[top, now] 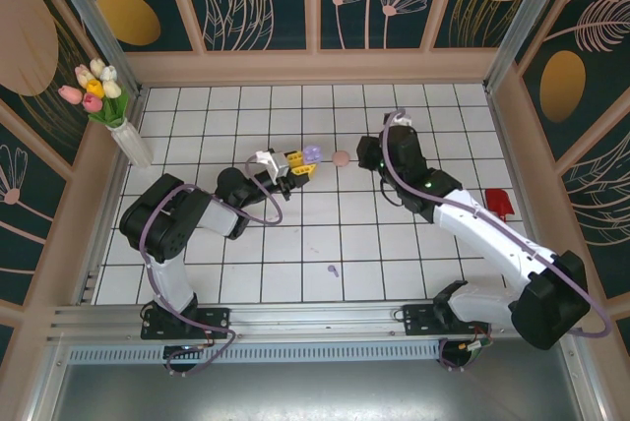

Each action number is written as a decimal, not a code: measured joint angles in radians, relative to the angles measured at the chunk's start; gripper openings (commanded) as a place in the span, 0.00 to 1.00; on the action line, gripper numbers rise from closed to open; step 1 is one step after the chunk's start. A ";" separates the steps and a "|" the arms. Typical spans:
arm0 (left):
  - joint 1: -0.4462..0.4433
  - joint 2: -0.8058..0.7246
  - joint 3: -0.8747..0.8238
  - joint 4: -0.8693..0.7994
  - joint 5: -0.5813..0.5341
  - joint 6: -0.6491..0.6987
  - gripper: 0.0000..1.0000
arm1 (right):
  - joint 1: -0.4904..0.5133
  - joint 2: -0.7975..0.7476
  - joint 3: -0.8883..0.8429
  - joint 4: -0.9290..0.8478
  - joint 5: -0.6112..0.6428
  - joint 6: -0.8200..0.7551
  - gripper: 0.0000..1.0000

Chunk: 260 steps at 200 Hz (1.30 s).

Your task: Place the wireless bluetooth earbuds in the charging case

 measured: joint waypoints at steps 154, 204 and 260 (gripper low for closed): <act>-0.034 -0.021 0.151 -0.065 0.056 0.112 0.00 | -0.007 -0.022 0.077 0.103 -0.253 -0.148 0.19; -0.034 -0.021 0.171 -0.104 0.057 0.120 0.00 | 0.007 -0.022 0.077 0.114 -0.295 -0.148 0.18; -0.035 -0.021 0.171 -0.119 0.056 0.121 0.00 | 0.033 -0.001 0.076 0.116 -0.302 -0.148 0.18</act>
